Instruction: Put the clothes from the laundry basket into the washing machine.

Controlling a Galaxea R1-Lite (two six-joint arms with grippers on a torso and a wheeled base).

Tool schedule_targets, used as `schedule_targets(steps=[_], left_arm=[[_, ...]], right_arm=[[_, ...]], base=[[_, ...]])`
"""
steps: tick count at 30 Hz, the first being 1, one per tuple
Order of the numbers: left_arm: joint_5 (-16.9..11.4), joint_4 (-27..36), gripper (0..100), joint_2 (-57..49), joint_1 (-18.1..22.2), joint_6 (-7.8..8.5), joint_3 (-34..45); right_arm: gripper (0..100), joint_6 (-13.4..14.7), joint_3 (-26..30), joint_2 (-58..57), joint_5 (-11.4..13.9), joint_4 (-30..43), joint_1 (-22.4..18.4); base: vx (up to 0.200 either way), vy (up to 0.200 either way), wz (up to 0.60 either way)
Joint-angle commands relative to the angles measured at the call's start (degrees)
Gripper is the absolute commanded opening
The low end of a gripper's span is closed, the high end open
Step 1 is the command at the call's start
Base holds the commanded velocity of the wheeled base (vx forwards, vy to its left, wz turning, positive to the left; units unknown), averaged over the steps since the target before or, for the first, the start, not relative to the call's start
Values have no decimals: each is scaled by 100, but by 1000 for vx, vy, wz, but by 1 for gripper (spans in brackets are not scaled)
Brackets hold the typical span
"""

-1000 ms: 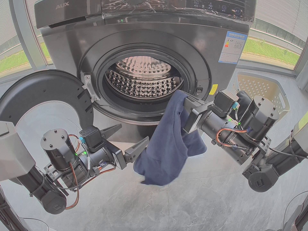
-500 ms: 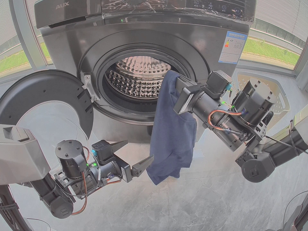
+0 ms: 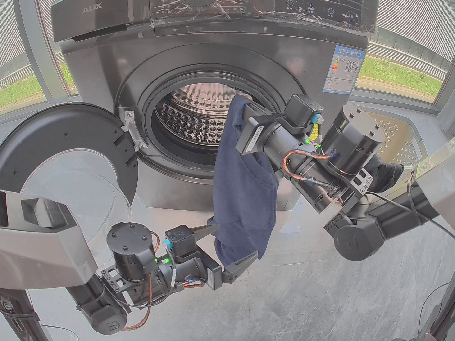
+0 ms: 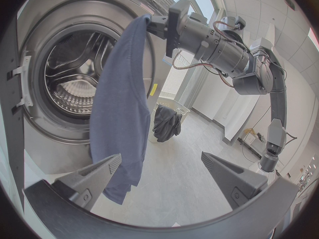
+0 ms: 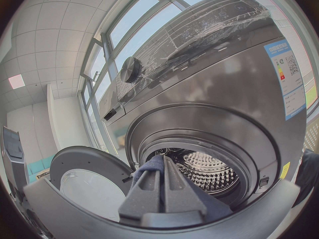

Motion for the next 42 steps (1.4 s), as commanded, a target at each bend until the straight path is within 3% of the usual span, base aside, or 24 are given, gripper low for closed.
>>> schedule_targets(steps=[1, 8, 12, 14, 18, 20, 24, 34, 42], left_arm=[[-11, -23, 100, 475, -140, -24, -468], [-46, -23, 100, 1099, -131, -103, -1469], [25, -14, 100, 1494, -61, -226, -1997], [121, -14, 100, 1608, -8, -217, -2173], [745, -5, 100, 1775, 246, -129, -2375], [851, -5, 100, 1784, 370, -85, -2401], [877, 3, 100, 1881, 563, -6, -2533], [877, 3, 100, 1934, 747, -6, -2586], [868, 3, 100, 1934, 1389, 2, -2718]], right_arm=[[0, 9, -108, 155, -21, 0, 77], [0, 17, -99, 146, -38, -53, 60], [0, 26, -99, 111, -38, -70, 42], [0, 26, -99, 102, -38, -70, 42], [0, 26, -91, 58, -38, -53, 51], [0, 26, -99, 32, -38, -35, 51], [0, 35, -91, 23, -47, -44, 60], [0, 35, -73, 23, -47, -53, 60], [0, 61, 68, -144, -126, -61, 69]], base=[[0, 0, 0], [0, 0, 0], [0, 0, 0], [0, 0, 0], [0, 0, 0], [0, 0, 0], [0, 0, 0], [0, 0, 0], [0, 0, 0]])
